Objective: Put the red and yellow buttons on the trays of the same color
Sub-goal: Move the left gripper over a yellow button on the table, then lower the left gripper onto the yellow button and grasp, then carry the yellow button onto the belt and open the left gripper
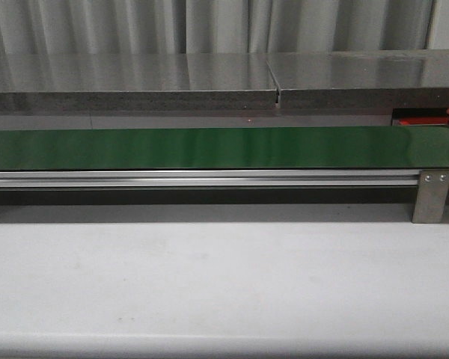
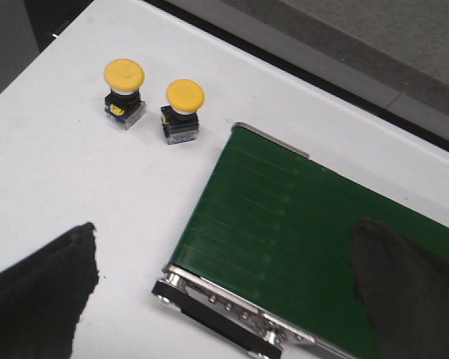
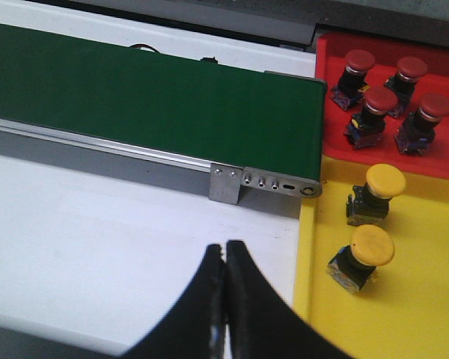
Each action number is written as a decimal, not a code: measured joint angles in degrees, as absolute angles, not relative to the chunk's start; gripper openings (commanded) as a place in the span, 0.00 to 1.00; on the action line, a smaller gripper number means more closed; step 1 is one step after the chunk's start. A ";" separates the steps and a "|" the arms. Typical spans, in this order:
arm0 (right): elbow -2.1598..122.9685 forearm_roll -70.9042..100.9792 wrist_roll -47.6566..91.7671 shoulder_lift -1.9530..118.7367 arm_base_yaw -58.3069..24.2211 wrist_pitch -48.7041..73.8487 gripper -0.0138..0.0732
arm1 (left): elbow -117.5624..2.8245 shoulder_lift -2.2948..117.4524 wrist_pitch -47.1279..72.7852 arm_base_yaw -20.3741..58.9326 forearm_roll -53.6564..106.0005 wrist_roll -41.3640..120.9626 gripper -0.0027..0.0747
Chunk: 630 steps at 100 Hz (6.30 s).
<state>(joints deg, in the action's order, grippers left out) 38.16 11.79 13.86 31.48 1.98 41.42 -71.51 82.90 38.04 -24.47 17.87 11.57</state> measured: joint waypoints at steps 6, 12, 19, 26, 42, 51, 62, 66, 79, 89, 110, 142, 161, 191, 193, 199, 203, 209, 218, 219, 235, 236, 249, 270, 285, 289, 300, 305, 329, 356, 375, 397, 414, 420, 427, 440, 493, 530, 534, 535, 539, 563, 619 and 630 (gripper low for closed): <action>38.16 11.79 13.86 31.48 1.98 41.42 0.08 | -74.01 86.68 37.80 -24.98 17.93 11.57 0.88; 38.16 11.79 13.86 31.48 1.98 41.42 0.08 | -76.45 90.95 37.70 -25.09 17.93 11.57 0.88; 38.16 11.79 13.86 31.48 1.98 41.42 0.08 | -79.66 95.66 37.70 -25.09 18.18 11.50 0.88; 38.16 11.79 13.86 31.48 1.98 41.42 0.08 | -83.04 100.18 37.94 -25.09 18.80 11.50 0.88; 38.16 11.79 13.86 31.48 1.98 41.42 0.08 | -90.07 109.19 38.39 -25.09 20.18 11.50 0.88; 38.16 11.79 13.86 31.48 1.98 41.42 0.08 | -93.48 113.45 38.79 -25.09 20.30 11.50 0.88; 38.16 11.79 13.86 31.38 1.98 41.42 0.08 | -97.15 117.74 39.69 -25.09 20.39 11.50 0.88; 38.16 11.79 13.86 31.38 1.98 41.42 0.08 | -98.52 119.24 40.05 -25.09 20.39 11.50 0.88; 38.16 11.79 13.86 31.38 1.98 41.39 0.08 | -102.44 123.14 40.91 -25.09 21.06 11.50 0.88; 38.16 11.79 13.86 31.38 1.98 41.39 0.08 | -104.45 124.98 41.45 -25.09 22.48 12.67 0.88; 38.16 11.79 13.86 31.38 1.98 41.29 0.08 | -107.64 127.50 41.55 -24.52 23.12 13.64 0.88; 38.16 11.79 13.86 31.38 1.98 41.27 0.08 | -112.72 131.98 41.81 -23.29 23.57 13.95 0.88; 38.16 11.79 13.86 31.38 1.98 41.17 0.08 | -113.60 133.18 41.14 -23.15 24.27 13.95 0.82; 38.16 11.79 13.86 31.38 1.98 41.17 0.08 | -113.97 135.69 39.54 -23.07 25.45 13.95 0.81; 38.16 11.79 13.86 31.38 1.98 41.17 0.08 | -113.97 135.76 39.54 -23.07 25.45 13.95 0.81; 38.16 11.79 13.86 31.38 1.98 41.17 0.08 | -113.97 135.85 39.05 -23.07 25.45 13.95 0.81; 38.16 11.79 13.86 31.38 1.98 41.14 0.08 | -113.97 135.85 38.43 -23.07 25.45 13.95 0.81; 38.16 11.79 13.86 31.38 1.98 41.14 0.08 | -114.00 135.85 38.02 -23.07 25.57 13.95 0.81; 38.16 11.79 13.86 31.38 1.98 41.14 0.08 | -114.10 135.85 37.90 -23.07 25.65 13.95 0.81; 38.16 11.79 13.86 31.38 1.98 41.14 0.08 | -114.10 135.85 37.90 -23.07 25.65 13.95 0.81; 38.16 11.79 13.86 31.38 1.98 41.14 0.08 | -114.10 135.85 37.81 -23.07 25.78 13.95 0.81; 38.16 11.79 13.86 31.38 1.98 41.14 0.08 | -114.10 135.85 37.81 -23.07 25.78 13.95 0.81; 38.16 11.79 13.86 31.38 1.98 41.14 0.08 | -114.10 135.85 36.96 -23.07 25.78 14.26 0.80; 38.16 11.79 13.86 31.38 1.98 41.14 0.08 | -114.10 135.85 36.61 -23.07 25.91 15.05 0.70; 38.16 11.79 13.86 31.38 1.98 41.14 0.08 | -114.10 135.85 36.61 -22.93 25.91 15.19 0.61; 38.16 11.79 13.86 31.38 1.98 41.14 0.08 | -114.10 135.85 36.61 -22.79 25.91 15.23 0.58; 38.16 11.79 13.86 31.38 1.98 41.14 0.08 | -114.10 135.85 36.61 -22.59 25.91 15.36 0.49; 38.16 11.79 13.86 31.38 1.98 41.14 0.08 | -114.10 135.85 36.48 -22.38 25.91 15.45 0.44; 38.16 11.79 13.86 31.38 1.98 41.14 0.08 | -114.10 135.85 36.39 -21.67 25.91 15.45 0.17; 38.16 11.79 13.86 31.38 1.98 41.05 0.08 | -114.10 135.42 36.27 -21.58 25.91 15.45 0.03; 38.03 11.79 13.86 31.38 1.98 41.05 0.08 | -114.10 130.71 36.59 -21.58 25.91 15.45 0.01; 38.03 11.79 13.86 31.38 1.98 41.05 0.08 | -114.10 122.04 44.40 -21.44 25.91 15.45 0.01; 38.03 11.79 13.86 31.38 1.98 41.05 0.08 | -112.34 116.72 47.06 -20.37 25.91 15.57 0.01; 38.03 11.79 13.86 31.38 1.98 41.05 0.08 | -110.33 114.79 47.06 -20.08 25.80 16.07 0.01; 38.03 11.79 13.86 31.38 1.98 41.05 0.08 | -107.33 112.39 47.06 -19.44 25.80 16.59 0.01; 38.03 11.79 13.86 31.38 1.98 41.05 0.08 | -100.10 108.31 45.34 -18.08 26.14 18.70 0.01; 38.03 11.79 13.86 31.38 1.98 41.05 0.08 | -79.99 106.29 32.44 -14.59 28.66 22.25 0.01; 38.03 11.79 13.86 31.38 1.98 41.05 0.08 | -79.60 106.29 32.09 -14.59 28.90 23.42 0.80; 38.03 11.79 13.86 31.38 1.98 41.05 0.08 | -79.60 106.29 32.09 -14.59 29.00 23.42 0.88; 38.03 11.79 13.86 31.38 1.98 41.05 0.08 | -79.60 106.29 32.09 -14.59 29.00 23.42 0.90; 38.03 11.79 13.86 31.38 1.98 41.05 0.08 | -79.60 106.16 32.09 -14.59 29.13 23.42 0.94; 38.03 11.79 13.86 31.38 1.98 41.05 0.08 | -81.42 103.58 32.89 -14.59 28.74 23.50 0.89; 38.03 11.79 13.86 31.38 1.98 41.05 0.08 | -88.36 110.75 32.07 -25.11 26.42 24.29 0.89; 38.03 11.79 13.86 31.38 1.98 41.05 0.08 | -88.44 113.67 29.32 -26.15 25.84 25.61 0.89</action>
